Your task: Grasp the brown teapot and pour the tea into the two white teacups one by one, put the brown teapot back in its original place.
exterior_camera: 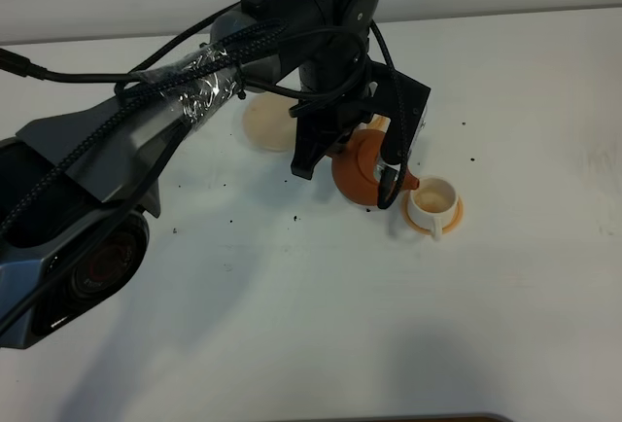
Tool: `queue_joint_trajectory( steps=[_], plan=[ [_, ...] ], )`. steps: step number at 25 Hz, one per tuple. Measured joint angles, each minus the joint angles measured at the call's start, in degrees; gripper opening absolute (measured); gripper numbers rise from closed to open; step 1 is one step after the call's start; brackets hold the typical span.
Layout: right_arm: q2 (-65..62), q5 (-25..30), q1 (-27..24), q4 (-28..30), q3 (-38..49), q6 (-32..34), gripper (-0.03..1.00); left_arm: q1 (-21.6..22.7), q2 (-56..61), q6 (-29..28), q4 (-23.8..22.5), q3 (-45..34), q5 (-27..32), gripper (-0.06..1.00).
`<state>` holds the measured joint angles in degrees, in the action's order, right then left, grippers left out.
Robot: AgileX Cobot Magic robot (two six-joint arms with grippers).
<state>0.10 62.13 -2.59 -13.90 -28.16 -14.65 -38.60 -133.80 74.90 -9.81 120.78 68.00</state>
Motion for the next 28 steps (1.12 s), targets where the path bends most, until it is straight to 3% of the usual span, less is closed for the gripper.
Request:
queue_joint_trajectory(
  steps=[28],
  plan=[
    [0.0,0.0,0.0,0.0,0.0,0.0,0.24,-2.9,0.0,-2.9,-6.8,0.0,-3.4,0.1]
  ],
)
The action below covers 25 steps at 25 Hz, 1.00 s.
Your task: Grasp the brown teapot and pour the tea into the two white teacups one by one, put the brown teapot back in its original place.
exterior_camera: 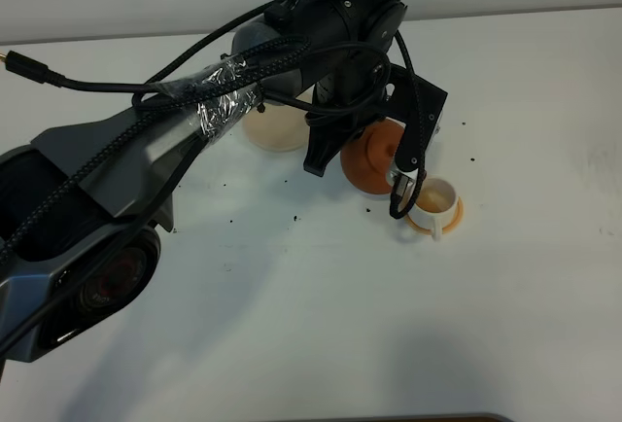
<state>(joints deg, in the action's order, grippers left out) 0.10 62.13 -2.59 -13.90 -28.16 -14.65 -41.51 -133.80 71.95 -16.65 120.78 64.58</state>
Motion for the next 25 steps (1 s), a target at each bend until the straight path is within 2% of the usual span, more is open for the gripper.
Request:
queue_joint_trajectory(
  steps=[7,15,25],
  plan=[
    [0.0,0.0,0.0,0.0,0.0,0.0,0.24,-1.5,0.0,0.0,-3.2,0.0,-2.0,0.1],
    [0.0,0.0,0.0,0.0,0.0,0.0,0.24,-1.9,0.0,1.0,-3.2,0.0,-2.5,0.1],
    [0.0,0.0,0.0,0.0,0.0,0.0,0.24,-1.9,0.0,5.0,-3.4,0.0,-2.5,0.1]
  ],
)
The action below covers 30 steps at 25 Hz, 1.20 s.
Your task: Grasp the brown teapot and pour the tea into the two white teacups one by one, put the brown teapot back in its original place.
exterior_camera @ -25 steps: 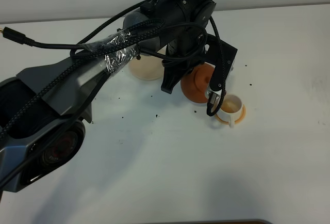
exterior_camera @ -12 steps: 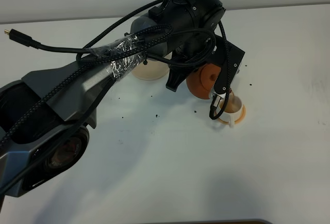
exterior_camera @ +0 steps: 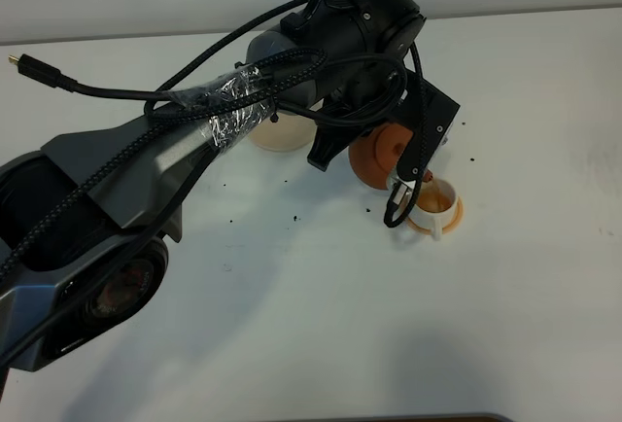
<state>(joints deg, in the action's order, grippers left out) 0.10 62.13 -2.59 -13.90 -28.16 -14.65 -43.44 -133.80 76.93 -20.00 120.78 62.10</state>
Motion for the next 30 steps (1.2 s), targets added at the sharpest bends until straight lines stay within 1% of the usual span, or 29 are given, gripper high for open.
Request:
queue_joint_trajectory(
  steps=[8,17,30],
  plan=[
    [0.0,0.0,0.0,0.0,0.0,0.0,0.24,0.0,0.0,1.8,-2.4,0.0,0.0,0.1],
    [0.0,0.0,0.0,0.0,0.0,0.0,0.24,0.0,0.0,3.3,-2.4,0.0,-1.5,0.1],
    [0.0,0.0,0.0,0.0,0.0,0.0,0.24,0.0,0.0,8.7,-2.7,0.0,-3.2,0.1]
  ],
)
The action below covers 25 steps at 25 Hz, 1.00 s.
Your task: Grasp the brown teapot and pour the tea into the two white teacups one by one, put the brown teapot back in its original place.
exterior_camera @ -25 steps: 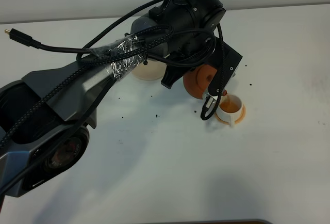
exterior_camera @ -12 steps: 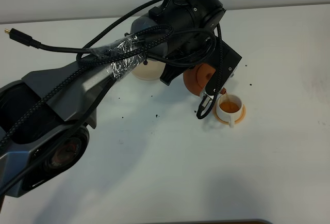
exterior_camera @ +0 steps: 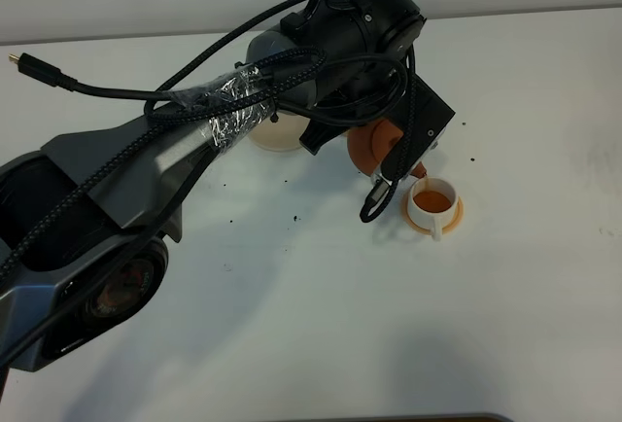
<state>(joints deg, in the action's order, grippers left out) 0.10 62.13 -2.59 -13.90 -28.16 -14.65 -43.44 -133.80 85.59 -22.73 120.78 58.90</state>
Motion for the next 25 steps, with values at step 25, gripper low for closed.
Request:
queue_joint_trajectory(
  steps=[25],
  plan=[
    [0.0,0.0,0.0,0.0,0.0,0.0,0.24,0.0,0.0,9.1,-0.1,0.0,-3.7,0.1]
  ],
)
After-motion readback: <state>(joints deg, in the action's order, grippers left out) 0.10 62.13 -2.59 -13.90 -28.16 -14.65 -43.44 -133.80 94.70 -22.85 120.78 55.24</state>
